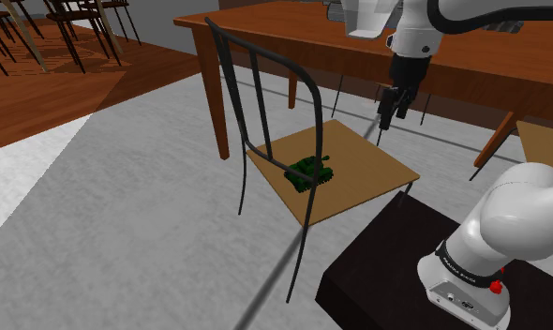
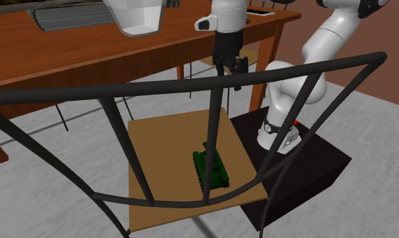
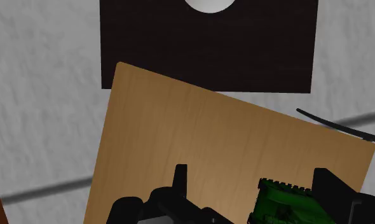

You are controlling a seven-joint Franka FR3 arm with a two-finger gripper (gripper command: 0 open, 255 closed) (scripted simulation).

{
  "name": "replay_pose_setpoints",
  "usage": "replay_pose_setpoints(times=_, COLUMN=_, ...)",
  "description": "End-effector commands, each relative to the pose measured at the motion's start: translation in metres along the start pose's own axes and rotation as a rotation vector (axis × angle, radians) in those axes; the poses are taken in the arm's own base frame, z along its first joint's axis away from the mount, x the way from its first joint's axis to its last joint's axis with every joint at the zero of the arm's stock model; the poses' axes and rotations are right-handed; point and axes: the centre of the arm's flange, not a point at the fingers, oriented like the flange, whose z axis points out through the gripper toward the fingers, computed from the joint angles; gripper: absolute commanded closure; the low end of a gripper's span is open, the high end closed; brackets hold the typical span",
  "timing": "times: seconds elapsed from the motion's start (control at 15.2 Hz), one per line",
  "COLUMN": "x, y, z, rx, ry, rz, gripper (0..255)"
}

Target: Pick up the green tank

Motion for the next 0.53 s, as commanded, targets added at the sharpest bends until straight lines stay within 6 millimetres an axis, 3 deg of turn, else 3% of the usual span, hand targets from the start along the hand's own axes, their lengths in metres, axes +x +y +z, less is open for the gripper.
replay_pose_setpoints(times=0.0, x=0.0, y=0.0, z=0.0, rx=0.0, ry=0.0, rz=0.0, gripper=0)
replay_pose_setpoints(times=0.46, x=0.067, y=-0.027, z=0.047, rx=-0.022, ry=0.048, rz=-0.508, gripper=0)
